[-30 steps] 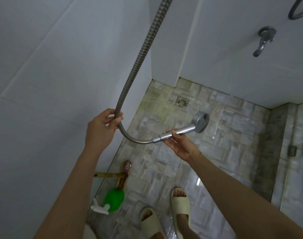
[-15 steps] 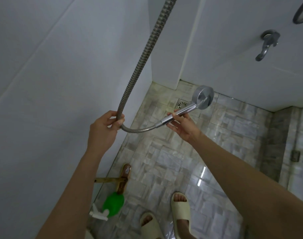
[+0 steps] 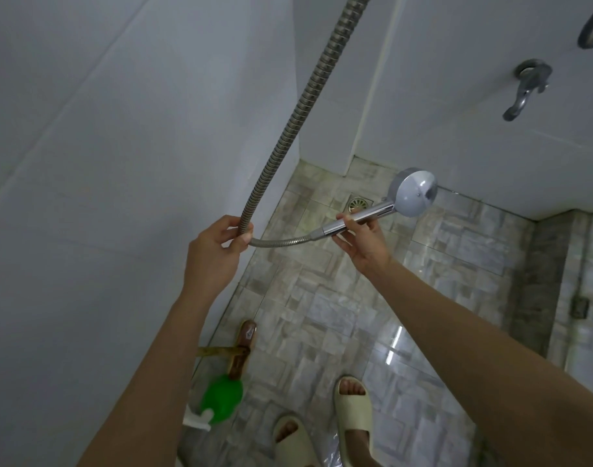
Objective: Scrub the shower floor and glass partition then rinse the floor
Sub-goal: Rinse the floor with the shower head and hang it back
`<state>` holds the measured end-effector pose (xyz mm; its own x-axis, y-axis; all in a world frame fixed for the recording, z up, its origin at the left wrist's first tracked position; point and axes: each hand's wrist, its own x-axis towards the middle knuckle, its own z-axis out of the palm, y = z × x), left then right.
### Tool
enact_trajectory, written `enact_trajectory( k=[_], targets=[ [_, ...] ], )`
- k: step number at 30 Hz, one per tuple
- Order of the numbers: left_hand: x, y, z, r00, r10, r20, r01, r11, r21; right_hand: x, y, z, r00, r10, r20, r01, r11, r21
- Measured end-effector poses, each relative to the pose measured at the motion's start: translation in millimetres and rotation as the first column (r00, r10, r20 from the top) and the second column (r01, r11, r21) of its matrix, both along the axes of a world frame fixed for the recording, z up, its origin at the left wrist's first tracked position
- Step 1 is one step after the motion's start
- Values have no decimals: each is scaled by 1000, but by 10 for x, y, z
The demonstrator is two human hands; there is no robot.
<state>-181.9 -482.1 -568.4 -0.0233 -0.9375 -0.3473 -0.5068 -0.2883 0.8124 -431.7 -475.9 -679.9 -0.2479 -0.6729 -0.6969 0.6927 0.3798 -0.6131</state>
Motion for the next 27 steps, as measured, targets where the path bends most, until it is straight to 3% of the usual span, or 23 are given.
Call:
enact_trajectory(
  k=[12,21,27],
  targets=[
    [248,42,87,998,69,12,-68,996,-50,209,203,118,954,292,66,-293,956,6],
    [310,221,118,999,44,24,-44,999,-6,415,598,130,787,596,161,-608,794,33],
    [309,336,144,999,12,41,-11,1000,-14,469,654,165,821,561,108,-568,822,45]
  ],
)
